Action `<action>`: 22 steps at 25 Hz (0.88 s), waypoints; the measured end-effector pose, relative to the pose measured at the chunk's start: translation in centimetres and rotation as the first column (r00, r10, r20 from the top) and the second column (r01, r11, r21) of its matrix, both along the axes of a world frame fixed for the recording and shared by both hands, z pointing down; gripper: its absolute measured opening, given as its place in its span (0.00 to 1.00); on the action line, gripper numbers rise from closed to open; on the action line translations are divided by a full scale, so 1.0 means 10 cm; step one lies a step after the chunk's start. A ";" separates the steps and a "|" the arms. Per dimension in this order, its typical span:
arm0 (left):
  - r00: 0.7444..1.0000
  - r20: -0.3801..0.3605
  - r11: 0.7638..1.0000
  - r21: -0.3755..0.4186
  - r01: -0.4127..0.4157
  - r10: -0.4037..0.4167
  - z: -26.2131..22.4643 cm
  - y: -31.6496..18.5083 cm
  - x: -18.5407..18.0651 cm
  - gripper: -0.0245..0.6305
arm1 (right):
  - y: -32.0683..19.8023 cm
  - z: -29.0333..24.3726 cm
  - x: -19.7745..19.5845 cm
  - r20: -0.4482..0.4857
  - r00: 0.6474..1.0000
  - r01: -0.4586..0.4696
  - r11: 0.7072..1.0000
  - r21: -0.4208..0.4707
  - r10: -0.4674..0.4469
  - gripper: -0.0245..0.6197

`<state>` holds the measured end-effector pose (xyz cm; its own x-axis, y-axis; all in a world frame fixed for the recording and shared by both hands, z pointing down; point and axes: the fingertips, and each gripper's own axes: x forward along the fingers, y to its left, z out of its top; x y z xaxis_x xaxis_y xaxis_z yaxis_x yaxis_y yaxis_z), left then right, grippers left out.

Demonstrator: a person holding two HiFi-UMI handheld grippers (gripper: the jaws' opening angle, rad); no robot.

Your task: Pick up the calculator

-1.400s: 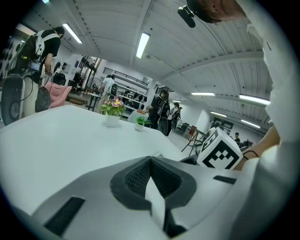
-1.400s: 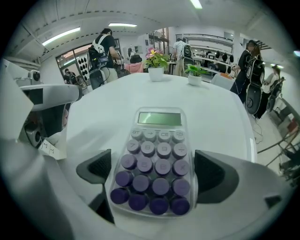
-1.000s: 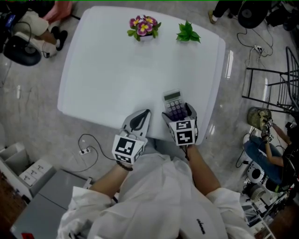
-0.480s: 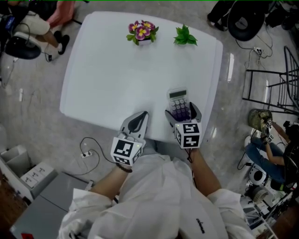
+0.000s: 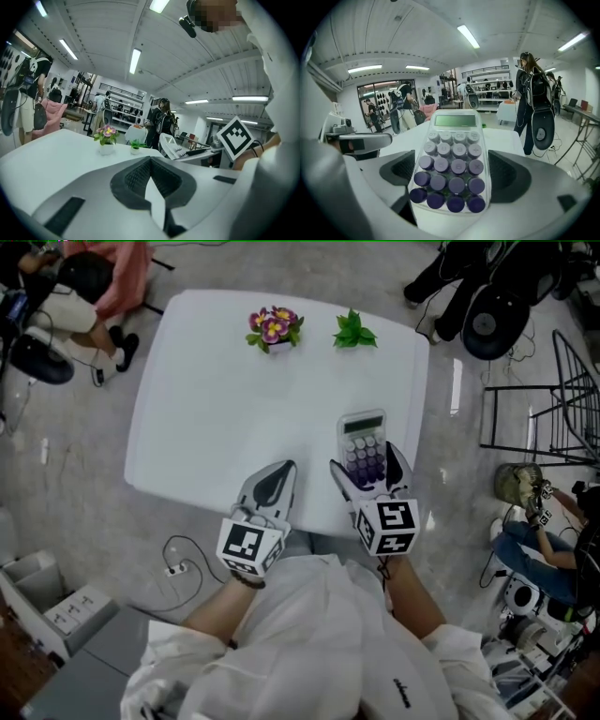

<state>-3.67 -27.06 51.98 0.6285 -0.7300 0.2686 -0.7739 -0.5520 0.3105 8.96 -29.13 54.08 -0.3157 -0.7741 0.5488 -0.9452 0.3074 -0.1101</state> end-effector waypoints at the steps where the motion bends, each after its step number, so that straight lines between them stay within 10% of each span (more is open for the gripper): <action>1: 1.000 -0.004 1.000 0.018 -0.004 0.005 -0.08 -0.02 0.02 0.06 | -0.01 -0.11 0.01 0.009 1.000 -0.004 1.000 0.026 0.004 0.81; 22: 0.999 -0.023 0.926 0.378 -0.016 0.027 -1.71 -0.22 0.17 0.06 | 0.13 -1.89 0.46 0.136 0.988 -0.121 0.911 0.393 0.072 0.81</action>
<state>-1.99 -29.31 34.86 0.6485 -0.7600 -0.0416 -0.7545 -0.6491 0.0970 13.59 -27.81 35.20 -0.2706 -0.9507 0.1516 -0.9606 0.2563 -0.1076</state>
